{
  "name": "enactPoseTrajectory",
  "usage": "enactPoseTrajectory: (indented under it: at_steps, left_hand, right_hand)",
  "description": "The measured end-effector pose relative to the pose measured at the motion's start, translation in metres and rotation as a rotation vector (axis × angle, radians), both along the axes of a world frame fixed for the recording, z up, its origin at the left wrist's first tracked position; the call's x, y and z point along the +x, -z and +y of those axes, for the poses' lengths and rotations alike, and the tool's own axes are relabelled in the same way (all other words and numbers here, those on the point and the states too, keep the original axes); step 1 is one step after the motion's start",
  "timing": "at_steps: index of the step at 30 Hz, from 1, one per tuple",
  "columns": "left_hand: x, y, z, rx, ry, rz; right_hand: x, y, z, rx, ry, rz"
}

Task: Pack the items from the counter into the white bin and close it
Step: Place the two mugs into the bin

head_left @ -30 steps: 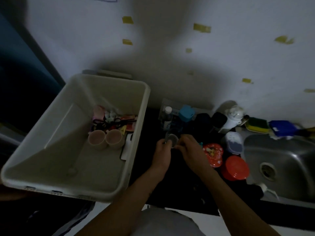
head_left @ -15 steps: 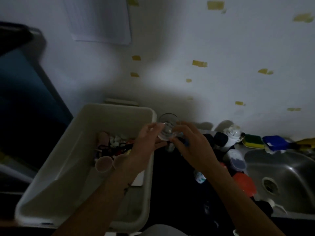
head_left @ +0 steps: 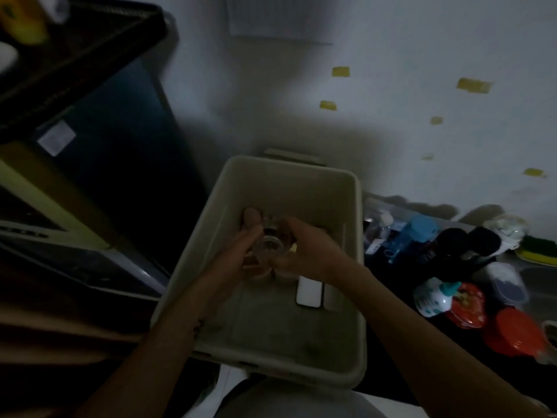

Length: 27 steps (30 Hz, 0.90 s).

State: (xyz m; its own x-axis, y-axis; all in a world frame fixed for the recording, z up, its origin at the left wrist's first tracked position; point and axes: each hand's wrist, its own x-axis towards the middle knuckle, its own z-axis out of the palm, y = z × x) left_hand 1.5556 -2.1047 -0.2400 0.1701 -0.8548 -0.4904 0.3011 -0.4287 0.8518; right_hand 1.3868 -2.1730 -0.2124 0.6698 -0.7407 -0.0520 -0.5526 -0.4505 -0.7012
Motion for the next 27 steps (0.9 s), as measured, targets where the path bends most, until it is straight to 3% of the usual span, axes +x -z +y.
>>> enactPoseTrajectory:
  at_steps: [8, 11, 18, 27]
  left_hand:
    - [0.039, 0.041, 0.017, 0.165, -0.171, -0.053]
    - [0.046, 0.043, 0.013, 0.170, -0.216, -0.016]
    - [0.053, 0.049, 0.005, 0.094, -0.198, 0.107]
    - [0.055, 0.059, -0.003, 0.108, -0.263, 0.076]
  right_hand:
    - [0.055, 0.081, 0.023, 0.045, 0.040, 0.183]
    - [0.067, 0.102, 0.033, 0.205, 0.049, 0.121]
    - [0.100, 0.136, 0.052, 0.549, 0.221, 0.203]
    - [0.110, 0.162, 0.057, 0.372, 0.227, 0.197]
